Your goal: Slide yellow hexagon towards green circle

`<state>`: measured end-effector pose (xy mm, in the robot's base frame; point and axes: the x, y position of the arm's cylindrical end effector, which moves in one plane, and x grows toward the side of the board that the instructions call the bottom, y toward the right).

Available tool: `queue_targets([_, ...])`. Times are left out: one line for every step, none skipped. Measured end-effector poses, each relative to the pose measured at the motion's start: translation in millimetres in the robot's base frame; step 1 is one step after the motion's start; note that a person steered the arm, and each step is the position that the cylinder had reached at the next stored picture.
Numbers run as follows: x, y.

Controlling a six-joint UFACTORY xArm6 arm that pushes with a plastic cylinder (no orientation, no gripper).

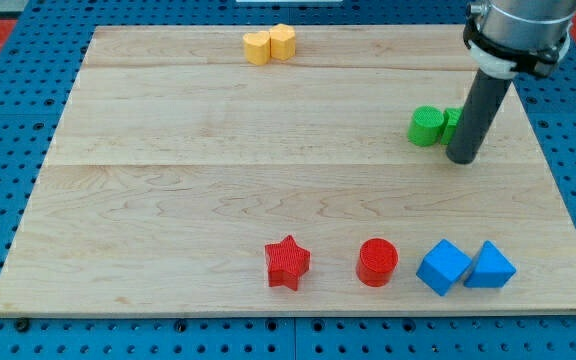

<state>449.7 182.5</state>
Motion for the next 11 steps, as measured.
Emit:
queue_targets([-7.6, -101.0])
queue_targets([-77.4, -145.1])
queue_targets([-165.0, -103.1])
queue_targets([-226.3, -112.6])
queue_targets([-249.3, -190.8])
queue_targets([-244.0, -251.0])
queue_targets([-228.3, -310.0])
queue_targets([-212.8, -288.5])
queue_targets([-222.5, -275.4])
queue_targets([-217.8, -240.1])
queue_targets([-184.0, -168.5])
